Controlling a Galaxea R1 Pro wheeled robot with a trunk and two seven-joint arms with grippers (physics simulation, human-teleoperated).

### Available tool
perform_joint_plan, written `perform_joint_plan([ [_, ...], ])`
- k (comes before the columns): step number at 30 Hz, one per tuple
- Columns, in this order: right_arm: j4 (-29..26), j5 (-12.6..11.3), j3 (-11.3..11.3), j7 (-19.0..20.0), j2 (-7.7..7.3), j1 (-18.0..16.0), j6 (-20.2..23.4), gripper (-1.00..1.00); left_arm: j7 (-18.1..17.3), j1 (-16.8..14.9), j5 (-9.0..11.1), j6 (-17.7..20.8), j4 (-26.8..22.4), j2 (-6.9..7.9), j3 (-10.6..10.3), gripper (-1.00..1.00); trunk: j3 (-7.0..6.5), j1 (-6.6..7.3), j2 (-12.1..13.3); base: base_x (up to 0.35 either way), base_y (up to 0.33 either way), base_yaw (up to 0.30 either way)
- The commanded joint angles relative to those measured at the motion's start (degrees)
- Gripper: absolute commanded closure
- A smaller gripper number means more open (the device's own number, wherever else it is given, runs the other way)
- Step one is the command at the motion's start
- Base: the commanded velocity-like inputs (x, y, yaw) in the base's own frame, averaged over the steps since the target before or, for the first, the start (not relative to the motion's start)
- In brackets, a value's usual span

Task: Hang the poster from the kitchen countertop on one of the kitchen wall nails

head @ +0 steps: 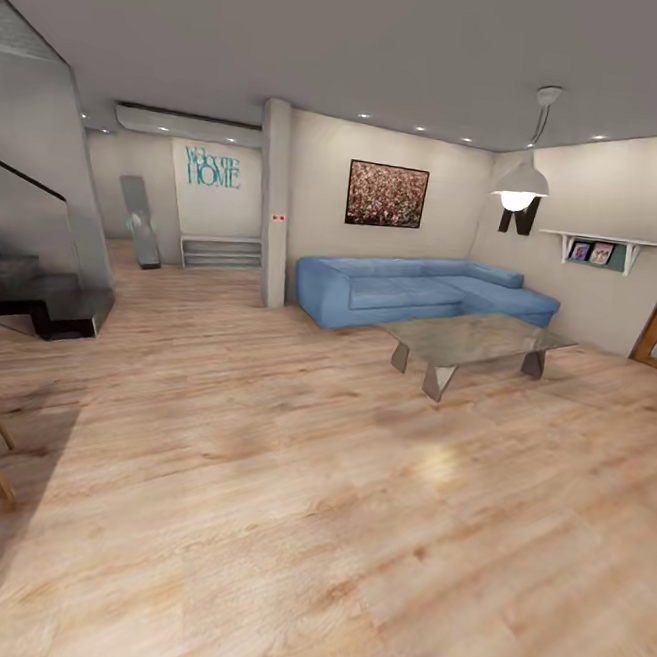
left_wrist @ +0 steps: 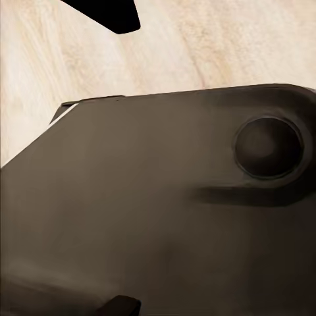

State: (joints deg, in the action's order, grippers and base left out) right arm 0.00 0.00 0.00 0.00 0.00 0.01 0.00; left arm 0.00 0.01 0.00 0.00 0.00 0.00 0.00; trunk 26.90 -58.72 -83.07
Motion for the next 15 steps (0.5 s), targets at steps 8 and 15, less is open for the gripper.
perform_joint_plan([
  [8, 0.70, -0.14, -0.16, 0.27, 0.56, -0.45, 0.96, -1.00, -0.91, 0.34, 0.17, -0.09, -0.62, -0.78, 0.09, -1.00, 0.03, 0.00, -0.01, 0.000, 0.000, 0.000],
  [15, 0.70, -0.14, -0.16, 0.27, 0.56, -0.45, 0.96, -1.00, -0.91, 0.34, 0.17, -0.09, -0.62, -0.78, 0.09, -1.00, 0.03, 0.00, -0.01, 0.000, 0.000, 0.000],
])
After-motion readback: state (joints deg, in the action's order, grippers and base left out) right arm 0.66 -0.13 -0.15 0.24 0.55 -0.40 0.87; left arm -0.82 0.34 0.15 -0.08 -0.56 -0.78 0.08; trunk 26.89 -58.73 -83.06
